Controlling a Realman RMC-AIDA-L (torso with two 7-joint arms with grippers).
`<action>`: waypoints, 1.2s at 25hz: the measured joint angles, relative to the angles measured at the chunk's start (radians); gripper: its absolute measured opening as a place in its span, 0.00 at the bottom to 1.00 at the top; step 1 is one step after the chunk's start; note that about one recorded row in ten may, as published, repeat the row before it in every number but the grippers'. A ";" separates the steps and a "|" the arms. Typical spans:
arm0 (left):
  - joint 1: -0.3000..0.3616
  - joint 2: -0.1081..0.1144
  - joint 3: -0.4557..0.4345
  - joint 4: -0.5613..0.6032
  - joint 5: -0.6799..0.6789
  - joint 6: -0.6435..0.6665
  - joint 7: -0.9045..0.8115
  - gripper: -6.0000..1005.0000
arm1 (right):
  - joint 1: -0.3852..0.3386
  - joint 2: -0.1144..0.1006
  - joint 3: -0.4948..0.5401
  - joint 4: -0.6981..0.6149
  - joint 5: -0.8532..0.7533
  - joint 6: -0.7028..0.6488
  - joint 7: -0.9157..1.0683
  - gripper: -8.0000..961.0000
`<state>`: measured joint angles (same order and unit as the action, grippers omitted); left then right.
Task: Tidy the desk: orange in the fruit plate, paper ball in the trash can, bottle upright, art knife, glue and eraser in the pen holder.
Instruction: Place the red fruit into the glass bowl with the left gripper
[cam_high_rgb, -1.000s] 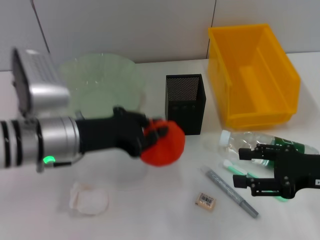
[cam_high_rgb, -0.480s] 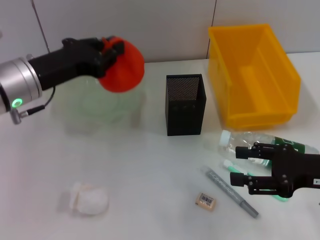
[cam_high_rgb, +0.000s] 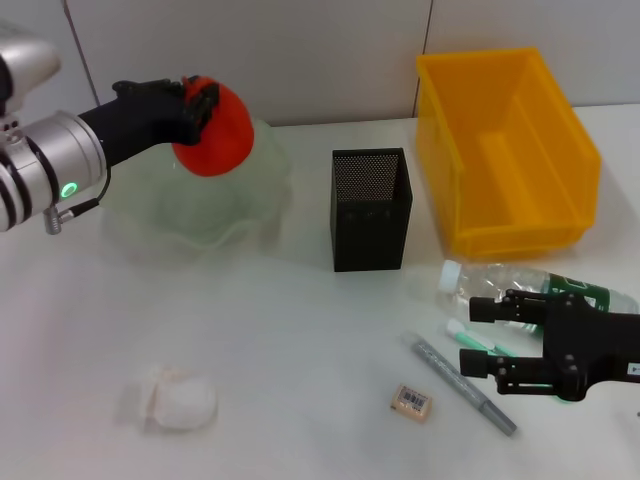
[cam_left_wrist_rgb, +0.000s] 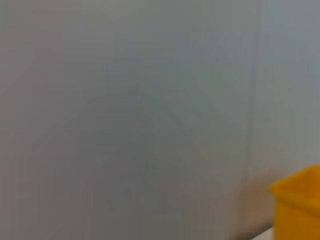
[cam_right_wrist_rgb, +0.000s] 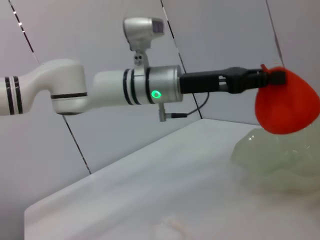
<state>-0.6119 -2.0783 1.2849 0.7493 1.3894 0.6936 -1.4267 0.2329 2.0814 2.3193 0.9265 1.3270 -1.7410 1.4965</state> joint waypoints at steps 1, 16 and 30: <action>-0.014 0.000 -0.001 -0.022 0.000 -0.021 0.011 0.25 | 0.001 0.000 0.000 -0.002 0.000 0.000 0.000 0.80; -0.123 -0.002 0.008 -0.186 -0.042 -0.146 0.091 0.32 | 0.009 -0.001 0.015 -0.039 0.010 0.007 -0.023 0.80; -0.119 -0.001 0.012 -0.190 -0.158 -0.156 0.166 0.49 | 0.010 -0.001 0.015 -0.038 0.011 0.003 -0.024 0.80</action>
<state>-0.7306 -2.0795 1.2969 0.5593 1.2319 0.5376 -1.2611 0.2431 2.0800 2.3347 0.8881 1.3377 -1.7381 1.4726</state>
